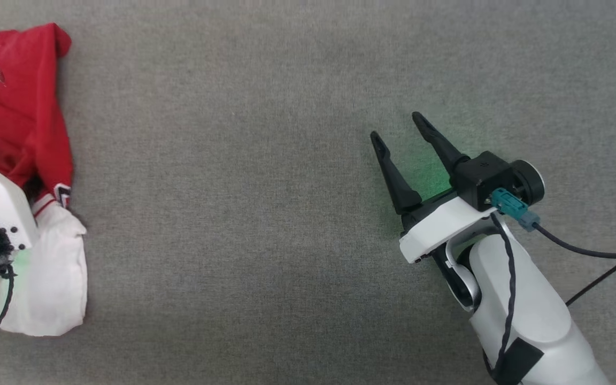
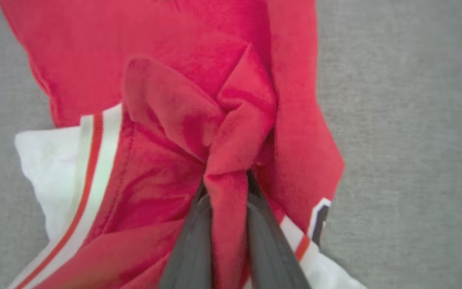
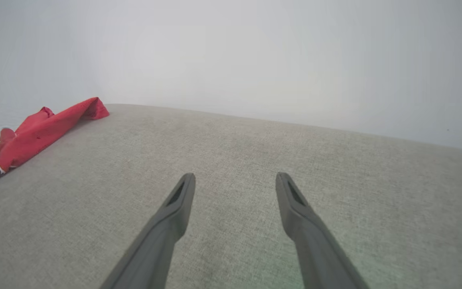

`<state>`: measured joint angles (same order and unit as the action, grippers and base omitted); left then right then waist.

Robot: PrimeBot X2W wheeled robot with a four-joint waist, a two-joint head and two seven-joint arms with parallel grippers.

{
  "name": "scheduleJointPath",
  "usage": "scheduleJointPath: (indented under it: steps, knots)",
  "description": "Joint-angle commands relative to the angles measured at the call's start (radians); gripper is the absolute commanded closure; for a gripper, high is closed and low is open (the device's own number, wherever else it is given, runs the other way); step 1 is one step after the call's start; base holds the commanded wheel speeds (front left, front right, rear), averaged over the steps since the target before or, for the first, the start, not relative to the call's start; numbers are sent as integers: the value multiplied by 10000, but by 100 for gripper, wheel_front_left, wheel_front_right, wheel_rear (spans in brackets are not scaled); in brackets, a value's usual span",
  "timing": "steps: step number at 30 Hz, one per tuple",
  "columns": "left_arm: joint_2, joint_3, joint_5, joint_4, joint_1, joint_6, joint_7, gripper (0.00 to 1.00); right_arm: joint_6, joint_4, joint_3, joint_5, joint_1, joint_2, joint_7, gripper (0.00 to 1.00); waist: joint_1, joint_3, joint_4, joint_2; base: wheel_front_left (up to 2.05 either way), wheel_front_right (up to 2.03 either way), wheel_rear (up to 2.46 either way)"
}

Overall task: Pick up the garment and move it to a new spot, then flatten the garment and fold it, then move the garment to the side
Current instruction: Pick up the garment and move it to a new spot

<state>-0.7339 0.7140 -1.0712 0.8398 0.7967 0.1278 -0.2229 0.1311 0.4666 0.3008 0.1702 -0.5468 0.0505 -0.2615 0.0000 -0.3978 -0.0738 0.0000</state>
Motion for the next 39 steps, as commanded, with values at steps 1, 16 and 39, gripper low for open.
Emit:
scheduleJointPath:
  steps: [1, 16, 39]
  knots:
    - [115, 120, 25, -167, 241, 40, 157, 100, -7, -17, 2, 83, 70, 10, -52, 0, 0, 265, -5, 0, 0, 0, 0]
    - [84, 2402, -446, -4535, 2049, 28, 394, 100, -5, -650, -304, 1550, 1119, 9, -52, 0, 0, 1219, 1383, 0, 0, 0, 0]
    - [2010, 5522, -382, -2702, 3814, 6, -2336, 100, -5, -2318, -759, 3581, 1662, -7, -52, 0, 0, -680, 6225, 0, 0, 0, 0]
